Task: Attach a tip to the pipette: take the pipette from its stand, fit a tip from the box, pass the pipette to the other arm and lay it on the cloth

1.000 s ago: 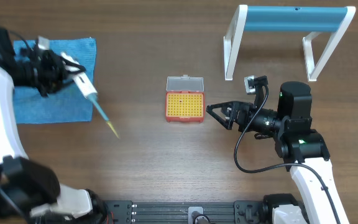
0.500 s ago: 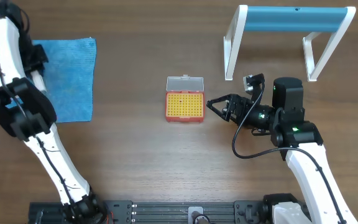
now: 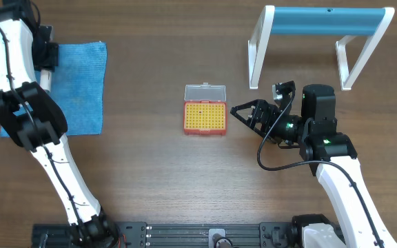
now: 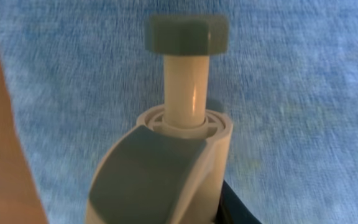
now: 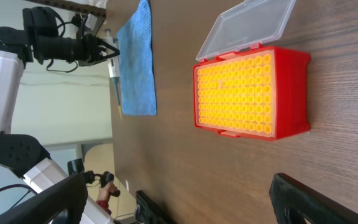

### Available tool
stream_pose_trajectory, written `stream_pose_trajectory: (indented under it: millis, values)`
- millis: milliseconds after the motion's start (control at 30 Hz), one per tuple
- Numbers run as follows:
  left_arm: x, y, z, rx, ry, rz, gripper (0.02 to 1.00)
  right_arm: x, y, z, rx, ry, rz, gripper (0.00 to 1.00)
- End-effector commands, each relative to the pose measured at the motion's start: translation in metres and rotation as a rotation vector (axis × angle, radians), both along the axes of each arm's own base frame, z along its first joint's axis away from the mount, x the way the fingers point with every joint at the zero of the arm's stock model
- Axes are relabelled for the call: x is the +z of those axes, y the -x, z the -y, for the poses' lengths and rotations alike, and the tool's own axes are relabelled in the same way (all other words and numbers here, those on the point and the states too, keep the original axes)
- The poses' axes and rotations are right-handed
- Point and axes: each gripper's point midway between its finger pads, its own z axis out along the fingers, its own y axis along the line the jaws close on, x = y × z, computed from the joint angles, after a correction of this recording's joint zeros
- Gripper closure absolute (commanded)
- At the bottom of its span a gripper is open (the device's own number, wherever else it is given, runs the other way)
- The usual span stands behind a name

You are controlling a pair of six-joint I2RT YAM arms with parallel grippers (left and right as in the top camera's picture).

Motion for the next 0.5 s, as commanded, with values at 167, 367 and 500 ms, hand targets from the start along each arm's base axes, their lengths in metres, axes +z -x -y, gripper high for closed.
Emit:
stream_pose_trajectory:
  millis: [167, 367, 500]
  values:
    - [-0.031, -0.009, 0.003, -0.035, 0.041, -0.008, 0.991, 0.003, -0.012, 0.003, -0.053, -0.007, 0.001, 0.051]
    - [-0.032, -0.009, 0.003, -0.035, 0.043, -0.006, 0.991, 0.004, -0.013, 0.003, -0.055, -0.009, 0.005, 0.053]
    - [-0.032, -0.010, 0.002, -0.012, 0.044, -0.001, 0.514, 0.004, -0.013, 0.003, -0.055, -0.009, 0.005, 0.053]
